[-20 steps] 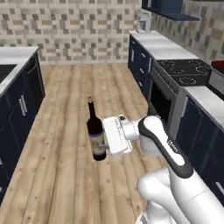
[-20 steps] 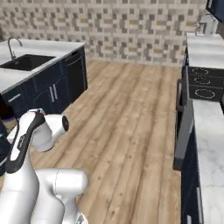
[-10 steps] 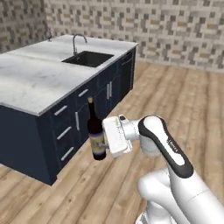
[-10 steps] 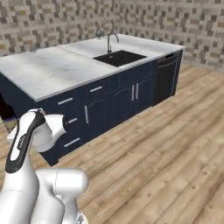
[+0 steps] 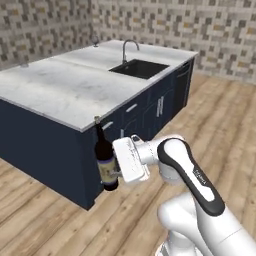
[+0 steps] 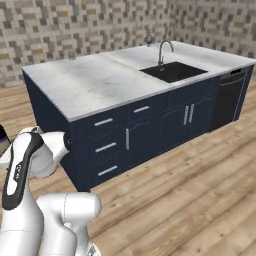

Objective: There is a wine glass and glass cup on the dining counter. Place the wine bottle next to the wine glass and the juice bottle next to the glass cup.

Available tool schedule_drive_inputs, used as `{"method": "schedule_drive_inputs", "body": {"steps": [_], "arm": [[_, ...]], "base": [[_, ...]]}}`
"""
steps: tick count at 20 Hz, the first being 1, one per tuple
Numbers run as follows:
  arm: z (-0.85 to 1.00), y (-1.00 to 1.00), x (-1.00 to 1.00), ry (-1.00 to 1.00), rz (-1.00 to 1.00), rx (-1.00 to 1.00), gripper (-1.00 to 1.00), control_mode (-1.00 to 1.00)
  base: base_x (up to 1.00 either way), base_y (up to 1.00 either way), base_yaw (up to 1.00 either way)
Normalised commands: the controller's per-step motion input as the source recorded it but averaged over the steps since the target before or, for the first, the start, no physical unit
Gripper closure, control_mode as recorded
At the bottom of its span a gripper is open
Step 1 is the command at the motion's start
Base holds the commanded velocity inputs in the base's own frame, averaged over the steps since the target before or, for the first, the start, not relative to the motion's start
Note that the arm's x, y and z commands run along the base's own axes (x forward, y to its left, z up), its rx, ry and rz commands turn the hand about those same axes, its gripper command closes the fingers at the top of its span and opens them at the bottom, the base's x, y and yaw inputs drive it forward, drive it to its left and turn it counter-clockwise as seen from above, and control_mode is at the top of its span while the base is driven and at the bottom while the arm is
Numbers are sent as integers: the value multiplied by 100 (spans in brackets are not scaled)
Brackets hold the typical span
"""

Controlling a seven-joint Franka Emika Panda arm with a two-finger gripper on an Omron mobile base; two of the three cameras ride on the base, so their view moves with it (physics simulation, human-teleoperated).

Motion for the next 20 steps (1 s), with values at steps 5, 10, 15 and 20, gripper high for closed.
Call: {"method": "schedule_drive_inputs", "body": {"steps": [5, 10, 15, 20], "arm": [[0, 0, 0, 0, 0, 0, 100, 100], [0, 0, 0, 0, 0, 0, 100, 100], [0, 0, 0, 0, 0, 0, 100, 100], [0, 0, 0, 0, 0, 0, 100, 100]], "base": [[76, 51, 0], [75, 52, 0], [78, 47, -1], [76, 49, -4]]}}
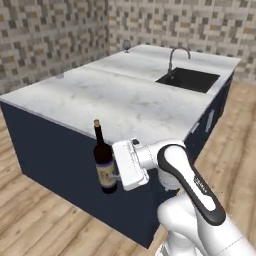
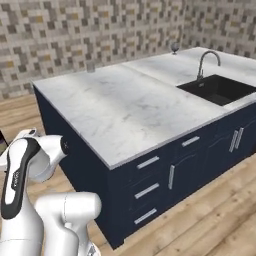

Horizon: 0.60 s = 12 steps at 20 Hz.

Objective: There is a wine glass and glass cup on the dining counter. Place the wine bottle next to the wine glass and the juice bottle next to the glass cup.

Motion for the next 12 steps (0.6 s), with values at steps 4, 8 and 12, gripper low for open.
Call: {"method": "schedule_drive_inputs", "body": {"steps": [4, 8, 12], "arm": [[0, 0, 0, 0, 0, 0, 100, 100], [0, 0, 0, 0, 0, 0, 100, 100], [0, 0, 0, 0, 0, 0, 100, 100]], "base": [[71, 54, -4], [68, 55, -7], [62, 57, -11]]}}
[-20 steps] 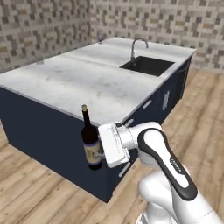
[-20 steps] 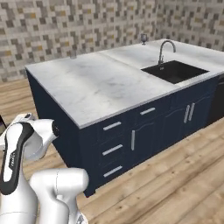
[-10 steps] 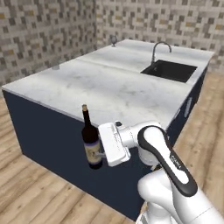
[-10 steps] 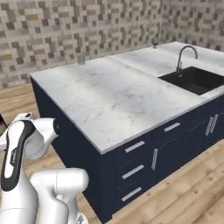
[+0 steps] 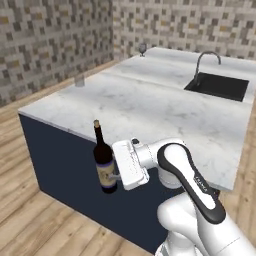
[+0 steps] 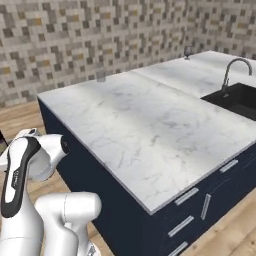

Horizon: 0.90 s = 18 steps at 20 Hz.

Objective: There is a wine glass and glass cup on the dining counter. Place the wine bottle next to the wine glass and the juice bottle next to the glass cup.

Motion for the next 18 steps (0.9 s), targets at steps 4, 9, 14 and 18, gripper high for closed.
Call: {"method": "schedule_drive_inputs", "body": {"steps": [4, 9, 14, 18], "arm": [[0, 0, 0, 0, 0, 0, 100, 100], [0, 0, 0, 0, 0, 0, 100, 100], [0, 0, 0, 0, 0, 0, 100, 100], [0, 0, 0, 0, 0, 0, 100, 100]], "base": [[59, 57, -14], [51, 58, -19], [47, 61, -17], [39, 68, -12]]}}
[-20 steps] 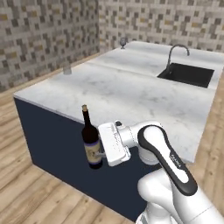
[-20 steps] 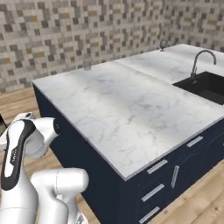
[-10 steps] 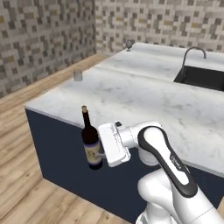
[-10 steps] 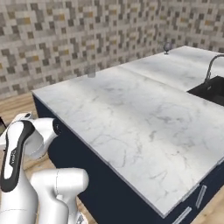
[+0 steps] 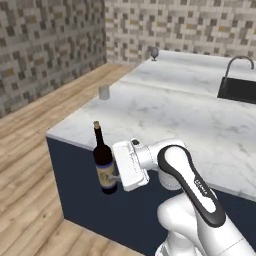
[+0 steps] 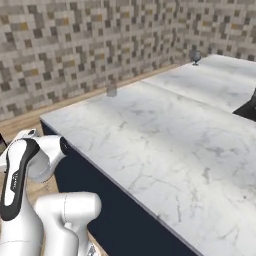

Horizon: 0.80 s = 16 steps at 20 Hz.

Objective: There is a wine glass and glass cup on the dining counter. Place the wine bottle next to the wine glass and the juice bottle next to the glass cup.

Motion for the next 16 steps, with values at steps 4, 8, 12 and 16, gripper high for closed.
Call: {"method": "schedule_drive_inputs", "body": {"steps": [4, 8, 12, 16], "arm": [[0, 0, 0, 0, 0, 0, 100, 100], [0, 0, 0, 0, 0, 0, 100, 100], [0, 0, 0, 0, 0, 0, 100, 100], [0, 0, 0, 0, 0, 0, 100, 100]], "base": [[35, 68, -21], [31, 70, -20], [26, 71, -20], [25, 71, -22]]}}
